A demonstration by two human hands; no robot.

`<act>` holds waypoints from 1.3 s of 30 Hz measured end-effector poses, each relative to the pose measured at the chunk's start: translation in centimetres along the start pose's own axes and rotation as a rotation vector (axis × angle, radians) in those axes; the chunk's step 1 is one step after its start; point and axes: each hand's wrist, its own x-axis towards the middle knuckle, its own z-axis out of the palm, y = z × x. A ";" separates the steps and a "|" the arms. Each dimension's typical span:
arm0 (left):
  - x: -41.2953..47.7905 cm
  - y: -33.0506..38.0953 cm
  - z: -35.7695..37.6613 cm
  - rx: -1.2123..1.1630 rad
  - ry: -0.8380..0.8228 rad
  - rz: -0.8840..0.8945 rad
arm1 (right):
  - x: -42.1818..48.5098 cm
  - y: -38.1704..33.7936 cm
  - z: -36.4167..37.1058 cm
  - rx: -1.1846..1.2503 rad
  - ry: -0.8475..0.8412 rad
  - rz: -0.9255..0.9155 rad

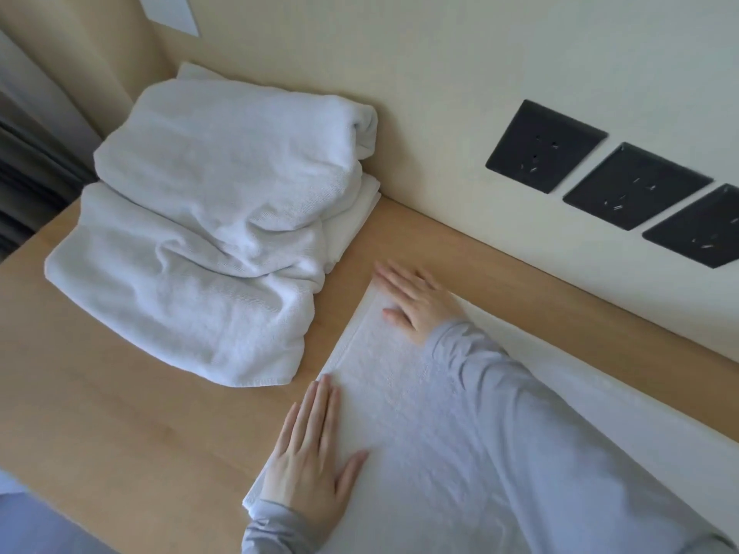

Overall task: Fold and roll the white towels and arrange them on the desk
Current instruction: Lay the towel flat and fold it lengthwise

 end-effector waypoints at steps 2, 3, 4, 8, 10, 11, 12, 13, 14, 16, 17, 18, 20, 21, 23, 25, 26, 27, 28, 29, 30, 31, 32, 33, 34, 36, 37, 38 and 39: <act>0.0 0.1 -0.1 0.015 0.002 -0.014 | 0.5 0.0 -0.1 -0.010 0.017 0.076; 0.0 0.2 -0.1 0.023 -0.001 -0.020 | 0.5 -0.5 -0.3 -0.037 0.030 0.114; 0.0 0.4 -0.1 0.027 -0.001 -0.023 | 0.1 -1.3 -0.6 -0.060 0.050 0.143; 0.0 0.4 0.0 0.022 0.005 -0.033 | -5.7 -8.0 -0.2 0.158 0.186 0.013; 0.0 0.4 -0.1 0.029 -0.018 -0.024 | -10.6 -11.6 1.7 0.157 0.185 -0.164; 0.0 0.4 -0.1 0.038 -0.026 -0.026 | -12.7 -12.5 2.6 0.147 0.158 -0.228; -0.1 0.4 -0.2 0.044 -0.028 -0.031 | -14.3 -12.3 3.2 0.127 0.122 -0.259; -0.1 0.5 -0.2 0.046 -0.024 -0.034 | -15.2 -10.9 3.4 0.103 0.092 -0.264; -0.1 0.6 -0.3 0.050 -0.021 -0.035 | -15.5 -9.0 3.2 0.082 0.074 -0.234; -0.1 0.6 -0.3 0.067 -0.009 -0.037 | -15.8 -3.9 2.6 0.079 0.069 -0.081; -0.2 0.6 -0.2 0.082 -0.001 -0.036 | -16.0 -0.9 2.4 0.078 0.077 0.033; -0.2 0.6 -0.1 0.095 0.005 -0.037 | -16.3 1.8 2.0 0.068 0.064 0.147; -0.3 0.5 0.1 0.110 0.015 -0.038 | -16.9 5.7 1.6 0.034 0.008 0.309; -0.2 0.5 0.3 0.111 0.022 -0.037 | -17.0 6.6 1.7 0.023 -0.010 0.343; -0.3 0.4 0.5 0.124 0.030 -0.034 | -16.9 6.7 2.2 -0.001 0.012 0.389; -0.3 0.4 0.6 0.140 0.036 -0.042 | -16.6 4.7 2.1 0.016 0.041 0.477; -0.3 0.4 0.7 0.144 0.038 -0.046 | -16.6 3.1 1.9 0.059 0.073 0.504; -0.3 0.4 0.7 0.146 0.038 -0.049 | -17.0 1.2 1.6 0.111 0.114 0.499; -0.3 0.5 0.7 0.150 0.038 -0.048 | -17.5 -1.2 1.3 0.146 0.164 0.447; -0.3 0.5 0.7 0.154 0.035 -0.046 | -18.3 -4.1 1.5 0.161 0.204 0.352; -0.3 0.5 0.7 0.154 0.032 -0.044 | -19.4 -7.2 2.0 0.166 0.215 0.225; -0.3 0.4 0.6 0.150 0.029 -0.042 | -20.4 -10.3 2.8 0.156 0.190 0.083; -0.3 0.5 0.6 0.148 0.030 -0.040 | -21.7 -12.7 3.5 0.134 0.148 -0.059; -0.3 0.5 0.6 0.149 0.032 -0.037 | -22.8 -14.2 4.2 0.115 0.095 -0.177; -0.3 0.5 0.6 0.153 0.033 -0.035 | -23.5 -14.2 4.6 0.101 0.044 -0.254; -0.3 0.5 0.6 0.157 0.040 -0.036 | -23.9 -10.5 4.4 0.056 0.004 -0.255; -0.4 0.5 0.7 0.162 0.047 -0.034 | -24.1 -7.6 4.1 0.041 -0.008 -0.188; -0.4 0.5 0.7 0.168 0.053 -0.032 | -24.4 -4.2 3.9 0.045 0.005 -0.089; -0.4 0.6 0.7 0.173 0.055 -0.032 | -25.0 -0.4 3.9 0.066 0.041 0.035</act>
